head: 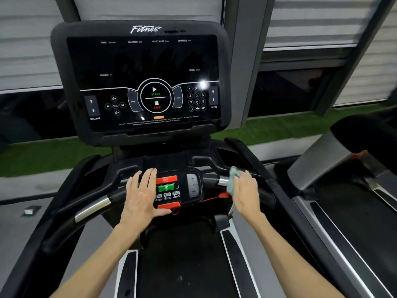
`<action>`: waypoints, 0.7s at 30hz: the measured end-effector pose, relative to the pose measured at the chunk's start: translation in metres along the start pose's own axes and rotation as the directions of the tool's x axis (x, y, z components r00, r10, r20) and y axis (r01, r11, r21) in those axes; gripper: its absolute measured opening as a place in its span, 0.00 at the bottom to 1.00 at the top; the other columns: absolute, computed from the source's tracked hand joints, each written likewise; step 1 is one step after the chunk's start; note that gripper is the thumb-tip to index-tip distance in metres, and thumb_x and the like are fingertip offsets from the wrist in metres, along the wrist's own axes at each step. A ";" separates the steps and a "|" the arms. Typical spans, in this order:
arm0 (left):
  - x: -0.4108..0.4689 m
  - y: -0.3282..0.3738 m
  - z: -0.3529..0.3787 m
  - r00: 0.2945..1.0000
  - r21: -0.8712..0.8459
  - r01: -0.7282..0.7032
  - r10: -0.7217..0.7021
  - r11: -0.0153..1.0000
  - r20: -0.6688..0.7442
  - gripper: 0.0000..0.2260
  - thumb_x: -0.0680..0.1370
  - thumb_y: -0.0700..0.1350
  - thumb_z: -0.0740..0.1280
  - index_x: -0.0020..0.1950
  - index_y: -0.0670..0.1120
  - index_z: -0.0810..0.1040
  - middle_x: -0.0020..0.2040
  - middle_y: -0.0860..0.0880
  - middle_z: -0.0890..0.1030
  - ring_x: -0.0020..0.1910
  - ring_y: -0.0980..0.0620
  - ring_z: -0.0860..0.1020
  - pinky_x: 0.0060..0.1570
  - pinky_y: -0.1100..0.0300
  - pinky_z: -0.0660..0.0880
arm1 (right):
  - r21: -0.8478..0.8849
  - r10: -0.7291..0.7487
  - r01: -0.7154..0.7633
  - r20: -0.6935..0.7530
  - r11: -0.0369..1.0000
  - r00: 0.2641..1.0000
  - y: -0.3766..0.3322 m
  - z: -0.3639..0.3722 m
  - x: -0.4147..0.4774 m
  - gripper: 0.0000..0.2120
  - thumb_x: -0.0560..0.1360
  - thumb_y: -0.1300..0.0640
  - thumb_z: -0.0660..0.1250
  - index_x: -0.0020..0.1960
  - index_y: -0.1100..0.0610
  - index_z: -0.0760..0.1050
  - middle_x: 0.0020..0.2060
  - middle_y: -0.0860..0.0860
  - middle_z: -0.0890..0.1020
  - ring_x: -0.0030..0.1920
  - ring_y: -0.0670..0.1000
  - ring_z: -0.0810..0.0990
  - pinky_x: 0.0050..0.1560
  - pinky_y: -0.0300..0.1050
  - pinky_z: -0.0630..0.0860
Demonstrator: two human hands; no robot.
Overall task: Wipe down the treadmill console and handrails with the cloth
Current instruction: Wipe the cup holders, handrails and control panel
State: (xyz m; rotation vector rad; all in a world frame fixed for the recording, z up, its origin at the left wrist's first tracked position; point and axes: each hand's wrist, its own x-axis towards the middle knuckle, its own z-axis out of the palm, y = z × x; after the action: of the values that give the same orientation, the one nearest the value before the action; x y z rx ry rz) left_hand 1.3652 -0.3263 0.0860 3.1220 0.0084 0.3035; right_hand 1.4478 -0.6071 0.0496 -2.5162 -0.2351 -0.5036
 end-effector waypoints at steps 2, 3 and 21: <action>0.000 -0.001 0.000 1.000 0.006 0.005 -0.005 1.000 0.012 0.58 0.51 0.66 0.79 0.72 0.37 0.64 0.66 0.39 0.74 0.65 0.34 0.71 0.65 0.35 0.67 | 0.008 -0.094 0.094 0.025 0.996 0.995 -0.041 0.012 0.007 0.23 0.78 0.55 0.45 0.58 0.62 0.76 0.54 0.57 0.80 0.58 0.61 0.76 0.61 0.60 0.69; 0.000 -0.002 0.000 1.000 0.008 0.008 -0.008 1.000 0.014 0.58 0.51 0.66 0.79 0.72 0.37 0.64 0.67 0.39 0.73 0.66 0.34 0.71 0.66 0.35 0.67 | 0.022 -0.134 0.133 0.061 0.991 0.989 -0.056 0.018 0.009 0.24 0.79 0.53 0.45 0.61 0.62 0.75 0.56 0.56 0.80 0.60 0.58 0.75 0.66 0.59 0.66; 0.004 0.000 0.005 1.000 -0.021 -0.009 0.009 1.000 -0.011 0.57 0.51 0.62 0.81 0.71 0.36 0.65 0.67 0.37 0.73 0.66 0.32 0.70 0.65 0.32 0.65 | 0.275 0.490 -0.471 -0.002 0.838 0.872 0.079 0.013 -0.005 0.14 0.82 0.57 0.51 0.45 0.55 0.74 0.41 0.50 0.78 0.47 0.54 0.78 0.49 0.47 0.68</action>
State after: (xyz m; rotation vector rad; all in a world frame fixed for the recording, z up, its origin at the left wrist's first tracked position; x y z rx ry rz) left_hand 1.3699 -0.3260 0.0816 3.1007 -0.0087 0.3184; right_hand 1.4683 -0.6656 -0.0014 -2.1738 0.3377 -0.3275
